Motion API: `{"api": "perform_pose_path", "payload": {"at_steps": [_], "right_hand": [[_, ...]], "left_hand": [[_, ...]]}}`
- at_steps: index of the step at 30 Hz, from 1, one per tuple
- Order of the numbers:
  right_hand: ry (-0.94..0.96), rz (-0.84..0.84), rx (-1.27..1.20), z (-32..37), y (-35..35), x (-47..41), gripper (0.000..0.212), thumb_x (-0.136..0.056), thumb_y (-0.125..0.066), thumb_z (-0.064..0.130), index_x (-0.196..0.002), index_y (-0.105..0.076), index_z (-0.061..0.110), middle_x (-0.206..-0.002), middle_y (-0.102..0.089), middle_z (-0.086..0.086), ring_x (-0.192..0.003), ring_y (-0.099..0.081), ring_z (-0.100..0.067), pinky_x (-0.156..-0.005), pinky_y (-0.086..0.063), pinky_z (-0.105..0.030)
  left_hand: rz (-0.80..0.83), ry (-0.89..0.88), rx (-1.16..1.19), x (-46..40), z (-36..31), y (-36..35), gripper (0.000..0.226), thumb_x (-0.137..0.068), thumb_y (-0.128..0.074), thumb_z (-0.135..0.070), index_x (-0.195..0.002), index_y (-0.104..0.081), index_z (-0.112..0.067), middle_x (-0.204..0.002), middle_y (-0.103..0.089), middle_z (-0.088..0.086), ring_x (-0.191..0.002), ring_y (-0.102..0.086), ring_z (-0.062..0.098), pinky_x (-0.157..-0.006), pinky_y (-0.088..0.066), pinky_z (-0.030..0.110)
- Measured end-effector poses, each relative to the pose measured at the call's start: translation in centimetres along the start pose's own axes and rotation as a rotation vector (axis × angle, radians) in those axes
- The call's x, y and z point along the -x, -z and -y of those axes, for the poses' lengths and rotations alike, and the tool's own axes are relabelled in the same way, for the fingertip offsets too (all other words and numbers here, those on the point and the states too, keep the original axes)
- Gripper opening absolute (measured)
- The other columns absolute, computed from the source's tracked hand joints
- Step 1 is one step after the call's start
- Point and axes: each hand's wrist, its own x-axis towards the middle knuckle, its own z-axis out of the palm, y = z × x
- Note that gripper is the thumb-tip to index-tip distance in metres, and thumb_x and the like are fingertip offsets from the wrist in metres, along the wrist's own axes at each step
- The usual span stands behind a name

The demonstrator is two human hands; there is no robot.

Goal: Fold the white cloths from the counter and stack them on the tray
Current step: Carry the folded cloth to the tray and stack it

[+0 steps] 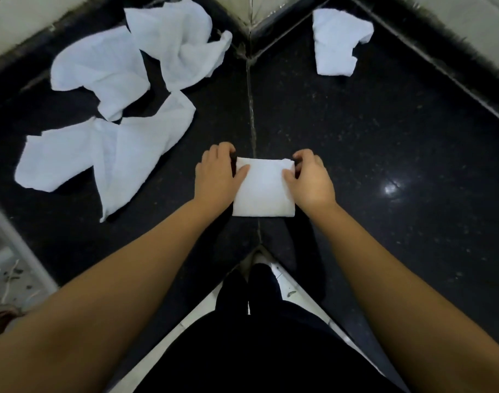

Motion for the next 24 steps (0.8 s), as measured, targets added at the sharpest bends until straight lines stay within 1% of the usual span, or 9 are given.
{"api": "perform_pose_path", "payload": {"at_steps": [3,6,9,11,13,14,17,20,24], "right_hand": [[0.094,-0.103,0.186,-0.7,-0.9,1.5,0.05,-0.093,-0.051,0.03,-0.139,-0.038,0.016,-0.133,-0.045,-0.009,-0.121,-0.043,-0.027,-0.094,-0.04,-0.042],[0.155,-0.122,0.354,-1.6,-2.4,3.1,0.054,-0.089,-0.057,0.028,-0.14,-0.041,0.016,-0.135,-0.047,-0.011,-0.121,-0.045,-0.031,-0.092,-0.038,-0.047],[0.192,-0.197,0.396,-2.1,-2.9,3.9,0.055,-0.085,-0.063,0.022,-0.137,-0.047,0.013,-0.133,-0.052,-0.015,-0.119,-0.051,-0.034,-0.089,-0.041,-0.05],[0.156,-0.185,0.364,-1.6,-2.3,3.9,0.056,-0.091,-0.056,0.022,-0.143,-0.037,0.015,-0.141,-0.044,-0.012,-0.127,-0.043,-0.031,-0.096,-0.036,-0.047],[0.045,-0.115,0.274,-0.8,-1.5,3.5,0.055,-0.095,-0.048,0.026,-0.145,-0.03,0.014,-0.142,-0.042,-0.009,-0.13,-0.038,-0.027,-0.101,-0.033,-0.043],[-0.017,-0.07,0.227,-0.4,-1.1,3.2,0.053,-0.096,-0.047,0.029,-0.143,-0.032,0.012,-0.139,-0.044,-0.009,-0.128,-0.039,-0.027,-0.101,-0.034,-0.043],[-0.179,0.037,0.216,1.1,-0.4,2.2,0.045,-0.094,-0.05,0.032,-0.13,-0.043,0.007,-0.13,-0.052,-0.013,-0.12,-0.048,-0.031,-0.099,-0.036,-0.043],[-0.284,0.061,0.257,2.2,-0.7,1.4,0.041,-0.091,-0.054,0.029,-0.124,-0.043,0.008,-0.124,-0.057,-0.01,-0.116,-0.052,-0.03,-0.101,-0.03,-0.042],[-0.379,0.136,0.164,2.9,-0.8,1.2,0.037,-0.088,-0.052,0.022,-0.124,-0.05,0.012,-0.125,-0.056,-0.008,-0.118,-0.051,-0.029,-0.106,-0.026,-0.042]], "left_hand": [[-0.028,-0.095,-0.216,2.4,0.6,-1.1,0.059,-0.09,-0.04,-0.044,-0.139,-0.037,-0.012,-0.138,-0.045,0.013,-0.128,-0.042,0.031,-0.104,-0.033,0.048],[0.061,-0.095,-0.407,3.9,2.2,-2.4,0.068,-0.089,-0.022,-0.048,-0.146,-0.029,-0.011,-0.148,-0.036,0.018,-0.139,-0.031,0.035,-0.108,-0.02,0.062],[0.096,-0.058,-0.408,4.5,3.3,-2.5,0.073,-0.089,-0.01,-0.051,-0.148,-0.024,-0.011,-0.155,-0.024,0.016,-0.145,-0.017,0.032,-0.111,-0.004,0.061],[0.087,-0.066,-0.405,4.7,3.4,-2.0,0.072,-0.088,-0.015,-0.049,-0.144,-0.034,-0.009,-0.151,-0.032,0.018,-0.142,-0.025,0.034,-0.11,-0.007,0.061],[0.0,-0.065,-0.372,4.3,2.7,-1.3,0.063,-0.089,-0.025,-0.046,-0.132,-0.049,-0.007,-0.139,-0.046,0.018,-0.131,-0.041,0.036,-0.109,-0.02,0.061],[-0.016,-0.035,-0.338,4.0,2.1,-0.9,0.056,-0.091,-0.03,-0.044,-0.128,-0.051,-0.008,-0.135,-0.048,0.016,-0.127,-0.043,0.033,-0.109,-0.024,0.056],[0.042,0.119,-0.221,2.4,0.1,-0.4,0.048,-0.095,-0.039,-0.046,-0.127,-0.047,-0.01,-0.132,-0.042,0.011,-0.124,-0.037,0.027,-0.104,-0.027,0.044],[0.107,0.173,-0.261,1.3,-1.1,-0.4,0.049,-0.094,-0.045,-0.044,-0.127,-0.044,-0.007,-0.134,-0.039,0.013,-0.125,-0.035,0.029,-0.102,-0.03,0.044],[0.181,0.215,-0.224,0.7,-1.7,-0.3,0.036,-0.094,-0.048,-0.033,-0.122,-0.051,-0.01,-0.135,-0.038,0.013,-0.126,-0.034,0.03,-0.103,-0.029,0.044]]}}
